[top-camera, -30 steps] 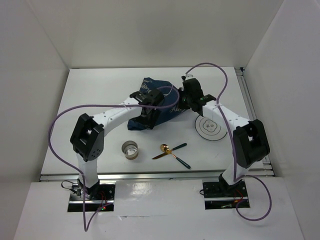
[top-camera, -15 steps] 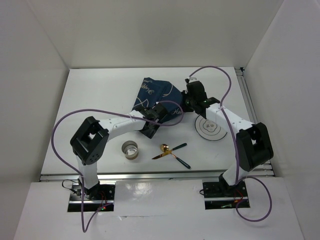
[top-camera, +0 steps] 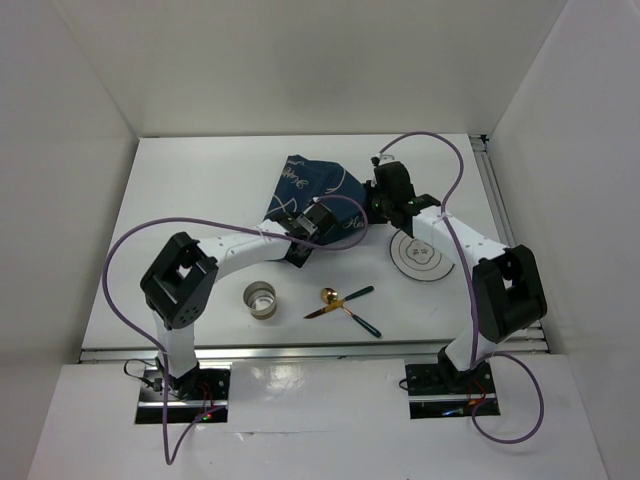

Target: Set the dinner table for one person

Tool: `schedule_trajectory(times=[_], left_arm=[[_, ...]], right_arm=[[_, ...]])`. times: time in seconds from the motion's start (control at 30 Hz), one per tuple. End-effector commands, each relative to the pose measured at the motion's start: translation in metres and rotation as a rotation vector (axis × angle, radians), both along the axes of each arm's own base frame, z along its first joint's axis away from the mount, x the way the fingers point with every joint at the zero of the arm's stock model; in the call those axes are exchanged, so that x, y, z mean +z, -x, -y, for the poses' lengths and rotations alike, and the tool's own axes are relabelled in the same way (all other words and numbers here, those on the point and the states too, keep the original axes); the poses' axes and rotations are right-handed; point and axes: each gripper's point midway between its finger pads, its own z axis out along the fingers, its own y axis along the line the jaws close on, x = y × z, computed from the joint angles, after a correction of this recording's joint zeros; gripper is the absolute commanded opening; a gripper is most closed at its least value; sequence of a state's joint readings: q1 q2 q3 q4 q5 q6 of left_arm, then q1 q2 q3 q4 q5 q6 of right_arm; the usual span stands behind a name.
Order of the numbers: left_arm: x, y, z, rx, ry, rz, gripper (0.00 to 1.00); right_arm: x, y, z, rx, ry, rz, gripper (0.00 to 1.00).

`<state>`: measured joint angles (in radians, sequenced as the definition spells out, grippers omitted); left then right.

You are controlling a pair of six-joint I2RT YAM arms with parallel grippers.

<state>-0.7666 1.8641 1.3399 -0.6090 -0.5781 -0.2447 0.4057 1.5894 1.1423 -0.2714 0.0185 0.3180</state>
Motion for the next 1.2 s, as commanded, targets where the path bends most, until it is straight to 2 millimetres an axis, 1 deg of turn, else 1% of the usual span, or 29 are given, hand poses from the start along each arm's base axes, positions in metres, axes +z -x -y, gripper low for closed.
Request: schedule_trajectory(times=[0.0, 0.03, 0.07, 0.1, 0.2, 0.3, 0.37, 0.4, 0.43, 0.47, 0.5, 0.53, 0.57, 0.63, 0.67, 0.7, 0.73, 0.77, 0.8, 0.83, 0.87, 0.9, 0.93, 0.97, 1.0, 1.03, 1.07, 1.1, 1.17], left_arm=[[0.005, -0.010, 0.002, -0.003, 0.008, 0.017, 0.64], [0.005, -0.010, 0.002, -0.004, 0.008, 0.017, 0.61], [0.008, -0.011, 0.002, -0.004, 0.015, 0.023, 0.52], [0.011, -0.011, 0.003, -0.004, 0.016, 0.025, 0.47], [0.013, -0.013, 0.000, 0.013, 0.020, 0.025, 0.33], [0.023, -0.016, -0.004, 0.027, 0.015, 0.036, 0.30], [0.037, -0.022, -0.004, 0.043, 0.035, 0.053, 0.26], [0.040, -0.021, -0.005, 0.043, 0.062, 0.028, 0.22], [0.043, -0.022, -0.006, 0.046, 0.073, 0.021, 0.02], [0.053, -0.027, -0.004, 0.050, 0.094, 0.029, 0.00], [0.060, -0.028, -0.010, 0.075, 0.106, 0.021, 0.00], [0.065, -0.030, -0.011, 0.079, 0.119, 0.018, 0.00], [0.080, -0.039, -0.015, 0.099, 0.150, 0.043, 0.00], [0.096, -0.045, -0.014, 0.109, 0.223, 0.054, 0.00], [0.118, -0.051, -0.014, 0.111, 0.272, 0.085, 0.00], [0.130, -0.060, -0.023, 0.133, 0.314, 0.101, 0.00], [0.137, -0.062, -0.021, 0.122, 0.367, 0.085, 0.00], [0.162, -0.069, -0.023, 0.121, 0.418, 0.122, 0.00], [0.173, -0.076, -0.031, 0.141, 0.473, 0.124, 0.00], [0.182, -0.082, -0.035, 0.147, 0.498, 0.132, 0.00], [0.194, -0.085, -0.038, 0.158, 0.533, 0.145, 0.00], [0.213, -0.093, -0.040, 0.152, 0.573, 0.176, 0.00], [0.218, -0.097, -0.048, 0.170, 0.618, 0.159, 0.00], [0.228, -0.100, -0.051, 0.166, 0.647, 0.174, 0.00], [0.239, -0.104, -0.055, 0.174, 0.686, 0.192, 0.00], [0.245, -0.103, -0.062, 0.167, 0.733, 0.182, 0.00], [0.245, -0.104, -0.064, 0.163, 0.748, 0.175, 0.00], [0.248, -0.100, -0.065, 0.161, 0.750, 0.179, 0.00], [0.240, -0.095, -0.067, 0.176, 0.735, 0.158, 0.00]], right_arm=[[0.021, -0.002, 0.003, -0.010, -0.021, 0.047, 0.00], [0.021, -0.002, 0.003, -0.010, -0.021, 0.047, 0.00], [0.025, -0.003, 0.002, -0.010, -0.025, 0.055, 0.00], [0.025, -0.005, 0.006, -0.019, -0.024, 0.055, 0.00], [0.025, -0.005, 0.006, -0.019, -0.024, 0.055, 0.00], [0.025, -0.005, 0.006, -0.019, -0.024, 0.055, 0.00], [0.025, -0.006, 0.007, -0.026, -0.019, 0.058, 0.00], [0.025, -0.006, 0.007, -0.026, -0.019, 0.058, 0.00], [0.025, -0.006, 0.007, -0.026, -0.019, 0.058, 0.00], [0.029, -0.008, 0.006, -0.026, -0.023, 0.066, 0.00], [0.025, -0.008, 0.007, -0.020, -0.013, 0.060, 0.00], [0.025, -0.008, 0.007, -0.020, -0.012, 0.060, 0.00], [0.025, -0.008, 0.007, -0.020, -0.012, 0.060, 0.00], [0.030, -0.012, 0.009, -0.029, -0.016, 0.070, 0.00], [0.031, -0.015, 0.008, -0.029, -0.017, 0.073, 0.00], [0.035, -0.021, 0.012, -0.036, -0.014, 0.084, 0.00], [0.040, -0.023, 0.011, -0.036, -0.018, 0.095, 0.00], [0.051, -0.032, 0.013, -0.047, -0.027, 0.118, 0.00], [0.054, -0.036, 0.012, -0.041, -0.022, 0.128, 0.00], [0.063, -0.042, 0.015, -0.051, -0.029, 0.148, 0.00], [0.069, -0.047, 0.013, -0.052, -0.033, 0.160, 0.00], [0.088, -0.054, 0.011, -0.052, -0.049, 0.200, 0.00], [0.096, -0.059, 0.016, -0.071, -0.048, 0.220, 0.00], [0.103, -0.061, 0.015, -0.072, -0.054, 0.234, 0.00], [0.116, -0.062, 0.015, -0.066, -0.056, 0.264, 0.00], [0.128, -0.063, 0.015, -0.067, -0.067, 0.294, 0.00], [0.128, -0.063, 0.015, -0.062, -0.060, 0.297, 0.00], [0.133, -0.064, 0.013, -0.053, -0.069, 0.305, 0.00], [0.129, -0.061, 0.015, -0.048, -0.055, 0.287, 0.00]])
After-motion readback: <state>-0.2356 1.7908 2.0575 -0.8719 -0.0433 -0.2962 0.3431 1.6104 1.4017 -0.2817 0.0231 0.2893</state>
